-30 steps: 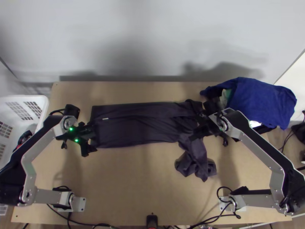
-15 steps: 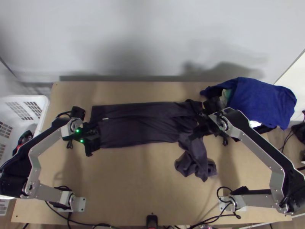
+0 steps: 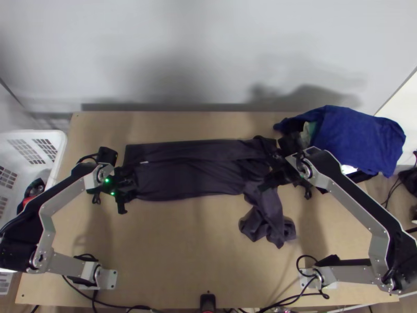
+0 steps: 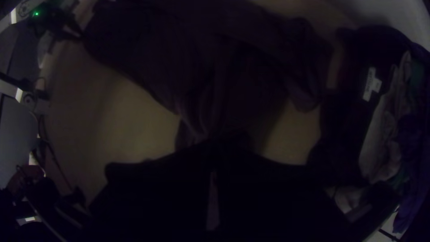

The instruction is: Fold the t-shirt

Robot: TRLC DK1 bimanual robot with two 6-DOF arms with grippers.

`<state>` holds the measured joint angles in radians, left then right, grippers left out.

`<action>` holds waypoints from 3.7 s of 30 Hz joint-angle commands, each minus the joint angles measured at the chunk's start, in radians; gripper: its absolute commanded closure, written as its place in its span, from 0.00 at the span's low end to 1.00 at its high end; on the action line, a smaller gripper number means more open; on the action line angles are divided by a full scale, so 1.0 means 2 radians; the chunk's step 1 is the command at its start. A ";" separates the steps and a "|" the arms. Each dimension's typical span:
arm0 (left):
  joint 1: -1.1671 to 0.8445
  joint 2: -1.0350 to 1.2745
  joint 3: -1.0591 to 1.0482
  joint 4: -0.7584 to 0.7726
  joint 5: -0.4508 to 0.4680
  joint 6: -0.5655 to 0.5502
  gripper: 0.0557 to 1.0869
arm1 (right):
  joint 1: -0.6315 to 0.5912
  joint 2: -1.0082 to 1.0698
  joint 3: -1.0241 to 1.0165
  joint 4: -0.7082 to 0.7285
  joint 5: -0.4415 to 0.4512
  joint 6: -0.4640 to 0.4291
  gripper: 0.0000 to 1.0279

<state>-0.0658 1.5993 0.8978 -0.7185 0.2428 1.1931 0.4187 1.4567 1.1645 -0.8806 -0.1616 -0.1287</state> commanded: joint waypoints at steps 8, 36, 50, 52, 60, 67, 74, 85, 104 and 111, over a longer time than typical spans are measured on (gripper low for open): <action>0.006 0.008 0.004 -0.016 0.001 0.010 0.96 | 0.001 0.004 -0.002 0.001 -0.001 0.000 0.97; 0.062 -0.018 0.123 -0.165 0.080 0.012 0.96 | 0.003 0.003 0.026 -0.011 -0.010 0.001 0.97; 0.103 0.135 0.339 -0.208 0.093 -0.033 0.96 | -0.038 0.108 0.145 -0.015 -0.029 -0.004 0.97; 0.106 0.153 0.353 -0.210 0.093 -0.035 0.96 | -0.049 0.133 0.162 -0.016 -0.029 -0.006 0.97; 0.111 0.198 0.367 -0.204 0.080 -0.034 0.96 | -0.107 0.248 0.221 -0.038 -0.032 -0.033 0.97; 0.107 0.218 0.373 -0.204 0.073 -0.041 0.96 | -0.121 0.319 0.314 -0.063 -0.037 -0.031 0.97; 0.087 0.222 0.376 -0.208 0.072 -0.061 0.91 | -0.098 0.349 0.355 -0.068 -0.037 -0.027 0.97; 0.072 0.215 0.369 -0.212 0.059 -0.093 0.04 | -0.090 0.335 0.335 -0.074 -0.037 -0.031 0.24; 0.080 0.078 0.325 -0.251 0.060 -0.109 0.04 | -0.075 0.164 0.198 -0.123 -0.036 -0.056 0.04; 0.048 0.001 0.283 -0.265 0.060 -0.113 0.04 | -0.057 0.069 0.080 -0.127 -0.032 -0.072 0.04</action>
<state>0.0780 1.7279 1.5318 -1.2209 0.3622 0.9714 0.2710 1.7546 1.5188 -1.1179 -0.2325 -0.2436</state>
